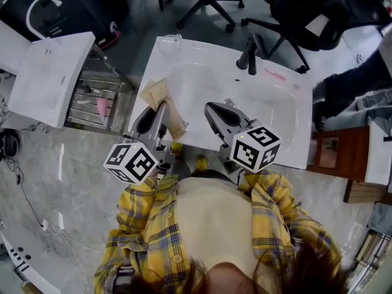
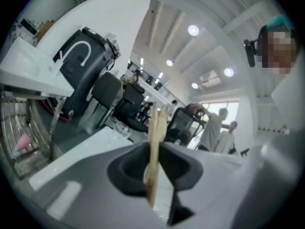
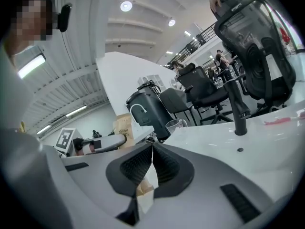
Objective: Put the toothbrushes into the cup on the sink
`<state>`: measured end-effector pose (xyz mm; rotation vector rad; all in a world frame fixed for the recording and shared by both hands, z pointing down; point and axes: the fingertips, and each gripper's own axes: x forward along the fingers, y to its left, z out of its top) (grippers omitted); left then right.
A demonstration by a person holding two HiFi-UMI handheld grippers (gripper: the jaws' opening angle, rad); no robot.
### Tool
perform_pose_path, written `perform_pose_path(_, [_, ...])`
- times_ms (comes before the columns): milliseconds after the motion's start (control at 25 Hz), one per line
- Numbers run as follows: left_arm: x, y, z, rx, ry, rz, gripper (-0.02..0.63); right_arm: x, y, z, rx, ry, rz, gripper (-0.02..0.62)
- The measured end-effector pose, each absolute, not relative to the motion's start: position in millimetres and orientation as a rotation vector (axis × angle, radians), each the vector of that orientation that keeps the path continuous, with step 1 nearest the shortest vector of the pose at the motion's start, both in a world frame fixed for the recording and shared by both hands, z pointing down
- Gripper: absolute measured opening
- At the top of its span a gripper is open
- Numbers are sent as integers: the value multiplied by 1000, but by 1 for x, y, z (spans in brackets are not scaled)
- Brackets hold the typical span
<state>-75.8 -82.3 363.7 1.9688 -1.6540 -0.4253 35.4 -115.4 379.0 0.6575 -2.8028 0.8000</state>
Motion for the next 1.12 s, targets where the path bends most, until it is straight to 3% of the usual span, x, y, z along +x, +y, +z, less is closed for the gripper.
perform_pose_path(1120, [-119,-154,381,2047,-1340,-439,64,-57,-164,365,694,-2808,750,15])
